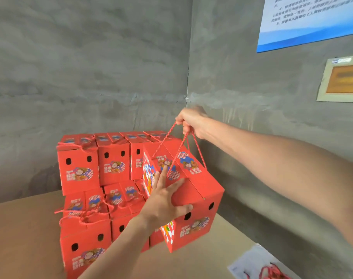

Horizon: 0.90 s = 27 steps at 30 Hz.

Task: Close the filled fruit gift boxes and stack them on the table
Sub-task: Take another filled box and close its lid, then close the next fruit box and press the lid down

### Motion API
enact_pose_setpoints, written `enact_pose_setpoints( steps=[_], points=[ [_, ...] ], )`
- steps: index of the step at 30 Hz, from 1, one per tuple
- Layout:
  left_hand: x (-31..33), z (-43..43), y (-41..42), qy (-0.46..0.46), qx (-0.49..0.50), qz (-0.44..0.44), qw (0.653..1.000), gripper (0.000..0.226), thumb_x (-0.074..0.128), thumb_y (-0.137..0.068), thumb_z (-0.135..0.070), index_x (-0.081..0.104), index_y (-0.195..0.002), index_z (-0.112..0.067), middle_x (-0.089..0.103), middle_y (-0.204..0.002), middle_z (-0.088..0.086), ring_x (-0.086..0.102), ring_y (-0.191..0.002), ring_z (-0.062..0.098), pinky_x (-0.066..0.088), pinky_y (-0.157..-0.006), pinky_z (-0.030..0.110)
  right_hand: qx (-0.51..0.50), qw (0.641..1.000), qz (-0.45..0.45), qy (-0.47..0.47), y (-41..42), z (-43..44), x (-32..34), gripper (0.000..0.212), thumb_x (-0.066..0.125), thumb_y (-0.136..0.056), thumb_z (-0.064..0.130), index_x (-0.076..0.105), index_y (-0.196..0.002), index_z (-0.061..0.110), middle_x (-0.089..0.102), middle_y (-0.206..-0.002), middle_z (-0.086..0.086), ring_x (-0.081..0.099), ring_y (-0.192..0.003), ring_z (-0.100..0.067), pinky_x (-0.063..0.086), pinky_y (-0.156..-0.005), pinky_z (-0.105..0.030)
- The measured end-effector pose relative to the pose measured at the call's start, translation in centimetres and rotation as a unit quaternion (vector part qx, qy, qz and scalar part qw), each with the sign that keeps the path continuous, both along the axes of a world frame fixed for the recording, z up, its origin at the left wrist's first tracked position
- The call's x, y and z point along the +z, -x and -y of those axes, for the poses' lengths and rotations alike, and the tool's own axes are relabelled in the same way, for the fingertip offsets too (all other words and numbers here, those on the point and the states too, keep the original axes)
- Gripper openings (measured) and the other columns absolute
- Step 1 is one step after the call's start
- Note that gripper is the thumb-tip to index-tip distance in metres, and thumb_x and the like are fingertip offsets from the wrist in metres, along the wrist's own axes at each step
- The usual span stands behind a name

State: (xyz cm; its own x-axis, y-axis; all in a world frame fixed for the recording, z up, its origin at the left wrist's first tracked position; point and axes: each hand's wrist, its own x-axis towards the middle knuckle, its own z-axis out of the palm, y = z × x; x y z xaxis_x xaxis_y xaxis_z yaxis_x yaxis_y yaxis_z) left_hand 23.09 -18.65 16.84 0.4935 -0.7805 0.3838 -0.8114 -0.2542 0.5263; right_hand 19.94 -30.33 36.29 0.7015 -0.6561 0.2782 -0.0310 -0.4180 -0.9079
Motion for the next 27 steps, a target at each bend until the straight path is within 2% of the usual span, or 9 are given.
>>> enact_pose_setpoints(
  steps=[5, 10, 12, 14, 16, 18, 20, 23, 27],
  points=[
    [-0.8, 7.6, -4.4, -0.038, 0.047, 0.0, 0.998, 0.082, 0.066, -0.08, -0.05, 0.019, -0.146, -0.041, -0.021, -0.156, -0.001, -0.017, -0.144, 0.018, 0.008, -0.116, 0.032, -0.003, 0.999, -0.021, 0.039, -3.8, 6.5, -0.8, 0.019, 0.057, -0.078, -0.004, 0.054, -0.06, 0.003, 0.047, -0.033, 0.001, 0.034, -0.027, -0.012, 0.034, -0.043, -0.02],
    [-1.9, 13.8, -7.8, -0.092, 0.117, 0.063, 0.987, 0.077, 0.052, -0.085, -0.06, 0.009, -0.146, -0.047, -0.021, -0.156, -0.002, -0.022, -0.143, 0.014, -0.009, -0.115, 0.04, 0.014, 0.994, -0.04, 0.104, -7.5, 12.2, -1.8, 0.024, 0.059, -0.079, 0.0, 0.054, -0.056, 0.005, 0.048, -0.048, -0.009, 0.044, -0.042, -0.017, 0.036, -0.046, -0.02],
    [-1.6, 15.9, -9.0, -0.08, 0.139, 0.047, 0.986, 0.069, 0.044, -0.088, -0.061, 0.011, -0.146, -0.046, -0.015, -0.157, -0.008, -0.016, -0.144, 0.015, -0.004, -0.115, 0.047, 0.049, 0.987, -0.054, 0.141, -8.1, 14.7, -2.7, 0.026, 0.056, -0.084, 0.001, 0.053, -0.058, 0.004, 0.054, -0.056, -0.012, 0.051, -0.052, -0.018, 0.041, -0.046, -0.019],
    [-0.9, 17.9, -10.1, -0.069, 0.154, 0.039, 0.985, 0.059, 0.037, -0.091, -0.06, 0.018, -0.145, -0.043, -0.001, -0.157, -0.011, -0.005, -0.146, 0.017, 0.003, -0.115, 0.052, 0.111, 0.964, -0.134, 0.2, -8.2, 16.9, -5.1, 0.018, 0.055, -0.088, 0.007, 0.058, -0.07, 0.005, 0.057, -0.066, -0.011, 0.052, -0.063, -0.022, 0.044, -0.056, -0.023],
    [-0.4, 19.3, -11.0, -0.075, 0.175, 0.067, 0.979, 0.053, 0.033, -0.092, -0.059, 0.029, -0.141, -0.038, 0.012, -0.154, -0.007, 0.006, -0.144, 0.019, 0.011, -0.115, 0.052, 0.146, 0.91, -0.258, 0.29, -8.2, 18.7, -9.3, 0.014, 0.053, -0.092, 0.026, 0.058, -0.096, 0.013, 0.06, -0.083, -0.007, 0.055, -0.077, -0.021, 0.043, -0.064, -0.022],
    [-0.6, 19.8, -11.5, -0.083, 0.192, 0.101, 0.973, 0.051, 0.033, -0.092, -0.059, 0.033, -0.136, -0.034, 0.017, -0.151, -0.004, 0.012, -0.142, 0.019, 0.014, -0.115, 0.05, 0.11, 0.857, -0.334, 0.376, -7.8, 20.4, -14.2, 0.05, 0.039, -0.094, 0.049, 0.042, -0.134, 0.019, 0.048, -0.135, -0.011, 0.041, -0.128, -0.025, 0.035, -0.102, -0.034],
    [-1.4, 19.9, -11.7, -0.076, 0.205, 0.135, 0.966, 0.052, 0.031, -0.091, -0.059, 0.029, -0.136, -0.034, 0.016, -0.149, -0.005, 0.013, -0.141, 0.019, 0.015, -0.115, 0.049, 0.102, 0.868, -0.267, 0.406, -7.2, 21.3, -17.2, 0.058, 0.029, -0.094, 0.057, 0.02, -0.147, 0.033, 0.021, -0.155, -0.001, 0.007, -0.145, -0.02, 0.007, -0.114, -0.047],
    [-1.7, 20.1, -12.2, -0.062, 0.196, 0.153, 0.967, 0.056, 0.032, -0.09, -0.059, 0.025, -0.139, -0.032, 0.015, -0.148, -0.003, 0.013, -0.141, 0.021, 0.015, -0.115, 0.049, 0.096, 0.876, -0.145, 0.449, -7.5, 22.3, -18.4, 0.06, 0.029, -0.089, 0.061, 0.027, -0.145, 0.039, 0.03, -0.15, 0.01, 0.012, -0.141, -0.01, 0.008, -0.11, -0.04],
    [-1.0, 20.4, -13.7, -0.118, 0.156, 0.141, 0.971, 0.086, 0.058, -0.076, -0.065, 0.016, -0.142, -0.031, 0.005, -0.151, -0.006, 0.012, -0.143, 0.019, 0.012, -0.115, 0.049, 0.078, 0.88, -0.116, 0.454, -9.2, 23.4, -18.6, 0.053, 0.038, -0.093, 0.058, 0.034, -0.142, 0.038, 0.036, -0.146, 0.013, 0.02, -0.138, -0.012, 0.011, -0.107, -0.037]
  ],
)
